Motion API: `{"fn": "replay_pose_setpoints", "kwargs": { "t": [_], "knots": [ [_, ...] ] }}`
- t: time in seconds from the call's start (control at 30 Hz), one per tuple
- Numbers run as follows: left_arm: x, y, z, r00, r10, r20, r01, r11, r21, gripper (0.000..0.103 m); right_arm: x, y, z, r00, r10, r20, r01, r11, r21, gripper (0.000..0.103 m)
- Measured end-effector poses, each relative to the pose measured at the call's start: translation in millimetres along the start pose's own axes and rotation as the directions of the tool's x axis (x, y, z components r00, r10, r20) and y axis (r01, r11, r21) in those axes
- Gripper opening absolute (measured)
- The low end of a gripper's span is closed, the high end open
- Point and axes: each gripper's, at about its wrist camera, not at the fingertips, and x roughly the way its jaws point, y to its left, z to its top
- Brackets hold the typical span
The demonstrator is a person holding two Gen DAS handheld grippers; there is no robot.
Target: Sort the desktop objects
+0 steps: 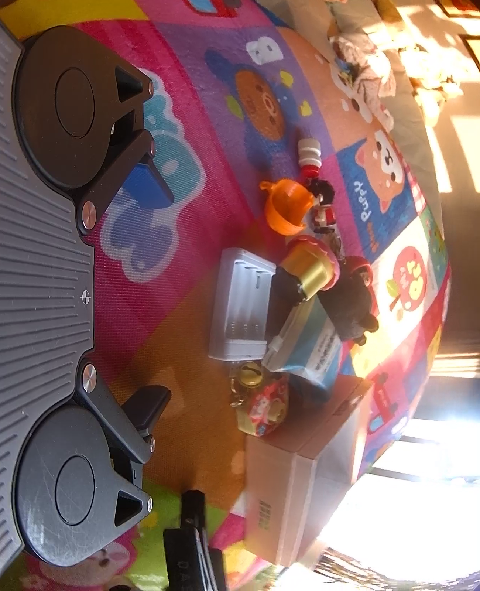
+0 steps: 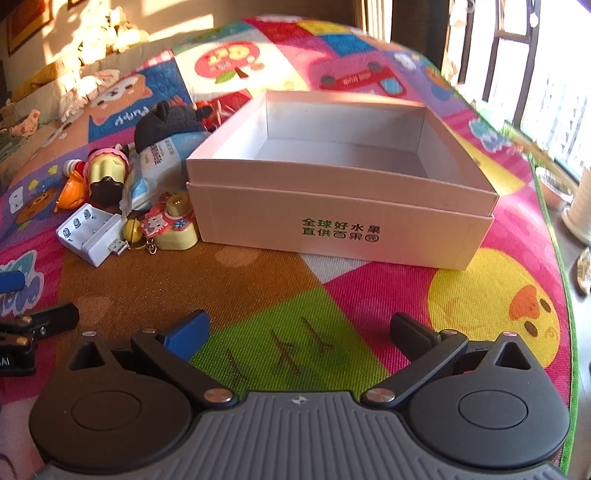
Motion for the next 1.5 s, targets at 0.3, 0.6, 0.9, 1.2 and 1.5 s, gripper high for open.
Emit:
{"fn": "replay_pose_setpoints", "kwargs": {
  "t": [0.3,0.6,0.9,1.2,1.5],
  "knots": [
    [-16.4,5.3,7.0,0.995,0.061,0.08,-0.062,0.998,0.008,0.103,-0.4,2.9,-0.4,1.0,-0.027,-0.011,0.027,0.999,0.031,0.103],
    [-34.2,44.7,12.6,0.981,0.148,0.128,-0.137,0.986,-0.092,0.103,-6.9,3.4,-2.0,0.999,0.041,0.029,-0.04,0.999,-0.036,0.103],
    [-29.8,71.1,7.7,0.981,0.145,0.127,-0.113,0.967,-0.229,0.103,-31.0,77.6,29.4,0.955,0.206,0.213,-0.141,0.948,-0.285,0.044],
    [-22.3,64.1,-4.7,0.992,0.031,0.121,-0.002,0.973,-0.232,0.103,17.7,92.3,46.6,0.983,0.102,0.155,-0.07,0.977,-0.2,0.044],
    [-20.6,72.9,-8.2,0.994,0.004,0.111,0.029,0.954,-0.297,0.103,42.2,93.0,68.5,0.975,0.142,0.17,-0.114,0.979,-0.168,0.047]
  ]
}}
